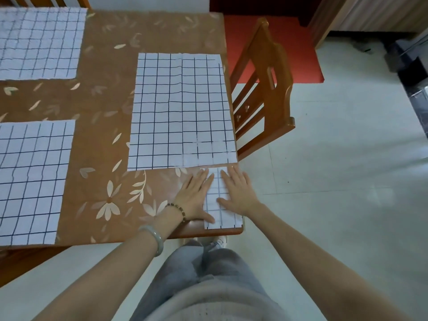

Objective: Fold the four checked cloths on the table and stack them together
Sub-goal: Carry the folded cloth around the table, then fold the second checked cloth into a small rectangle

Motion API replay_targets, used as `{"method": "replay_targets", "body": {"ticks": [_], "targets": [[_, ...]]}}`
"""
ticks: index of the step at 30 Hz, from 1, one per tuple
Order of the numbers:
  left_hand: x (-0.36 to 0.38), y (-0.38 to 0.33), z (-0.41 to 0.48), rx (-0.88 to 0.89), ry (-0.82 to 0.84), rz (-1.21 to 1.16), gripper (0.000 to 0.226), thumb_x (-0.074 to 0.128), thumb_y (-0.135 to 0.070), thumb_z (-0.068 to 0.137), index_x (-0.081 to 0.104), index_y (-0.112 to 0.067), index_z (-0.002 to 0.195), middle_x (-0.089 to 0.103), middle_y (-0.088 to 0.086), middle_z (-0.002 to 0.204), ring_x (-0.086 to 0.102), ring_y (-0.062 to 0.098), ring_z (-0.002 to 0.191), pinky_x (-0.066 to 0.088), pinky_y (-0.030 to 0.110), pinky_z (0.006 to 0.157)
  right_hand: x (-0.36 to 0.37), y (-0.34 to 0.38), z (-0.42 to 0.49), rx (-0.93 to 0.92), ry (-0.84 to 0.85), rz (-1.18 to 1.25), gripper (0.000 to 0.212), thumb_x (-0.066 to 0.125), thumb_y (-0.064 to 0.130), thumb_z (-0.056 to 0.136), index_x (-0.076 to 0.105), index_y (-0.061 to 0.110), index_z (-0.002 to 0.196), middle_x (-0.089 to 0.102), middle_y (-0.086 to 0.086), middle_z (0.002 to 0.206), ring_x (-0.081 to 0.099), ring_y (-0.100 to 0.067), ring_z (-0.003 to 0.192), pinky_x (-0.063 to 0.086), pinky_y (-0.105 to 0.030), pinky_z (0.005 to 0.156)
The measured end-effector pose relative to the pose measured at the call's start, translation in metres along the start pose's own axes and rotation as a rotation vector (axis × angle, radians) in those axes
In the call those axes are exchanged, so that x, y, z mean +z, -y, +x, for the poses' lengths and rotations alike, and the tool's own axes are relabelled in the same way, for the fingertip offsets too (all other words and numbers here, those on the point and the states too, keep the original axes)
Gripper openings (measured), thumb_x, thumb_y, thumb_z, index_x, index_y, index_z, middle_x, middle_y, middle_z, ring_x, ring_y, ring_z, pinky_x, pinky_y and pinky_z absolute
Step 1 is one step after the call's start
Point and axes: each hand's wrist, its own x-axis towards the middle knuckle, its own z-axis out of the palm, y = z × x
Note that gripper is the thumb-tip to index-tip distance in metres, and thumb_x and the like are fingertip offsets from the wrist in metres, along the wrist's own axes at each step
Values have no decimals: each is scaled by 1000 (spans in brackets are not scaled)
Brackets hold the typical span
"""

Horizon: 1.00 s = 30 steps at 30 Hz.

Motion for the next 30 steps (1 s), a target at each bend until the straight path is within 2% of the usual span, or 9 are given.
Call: {"method": "replay_targets", "body": {"ticks": [2,6,12,15,18,20,24,27,30], "targets": [[5,4,7,13,66,108,139,61,-81,59,-22,-14,148,-37,8,149,-31,25,141,-18,44,114,4,-3,5,-25,128,-45,101,49,64,85,-7,14,152,-13,-10,160,-14,-27,147,-6,-46,119],[10,6,11,8,102,193,142,60,-84,58,-23,-11,147,-32,13,153,-38,26,133,-18,50,113,11,-9,11,-47,212,-137,114,52,73,78,-13,13,151,-19,-10,159,-18,-28,146,-8,-49,118],[5,6,8,17,88,140,138,58,-83,61,-20,-11,148,-26,12,156,-28,27,142,-15,49,116,3,-6,13,-27,227,-109,110,56,68,79,-7,15,152,-16,-9,159,-16,-28,146,-7,-48,117],[-12,9,-1,5,-22,-17,130,62,-77,64,-13,-16,151,-17,7,159,-18,24,145,-13,43,116,-24,-1,9,-24,134,23,87,62,54,82,21,18,150,-1,-9,161,-2,-27,147,5,-44,118],[-37,17,-15,-95,-129,-234,114,70,-63,69,7,-18,153,2,4,160,-1,22,147,-2,38,118,-63,6,5,22,142,201,71,67,41,83,38,20,144,29,-6,155,27,-24,140,25,-37,112],[-54,24,-25,-175,-181,-344,102,73,-56,72,20,-19,150,21,3,157,13,22,145,13,38,118,-89,12,2,32,192,279,72,69,40,82,38,21,144,40,-4,149,38,-22,134,32,-35,107],[-90,26,-52,-275,-287,-666,84,78,-43,74,37,-23,144,46,-2,142,43,14,130,34,37,110,-142,31,-9,-31,208,381,80,71,43,80,30,30,147,42,0,147,42,-18,132,37,-32,102],[-112,14,-81,-293,-504,-918,82,80,-37,73,37,-27,143,45,-12,137,42,3,127,33,29,110,-175,53,-22,-150,84,558,88,76,40,77,24,37,148,44,5,140,46,-12,124,41,-30,101],[-122,-1,-111,-275,-760,-1130,93,82,-26,72,27,-30,146,45,-6,140,43,5,129,34,25,108,-190,72,-36,-266,-7,824,90,80,27,75,27,39,146,43,8,137,48,-7,119,44,-26,99]]}}
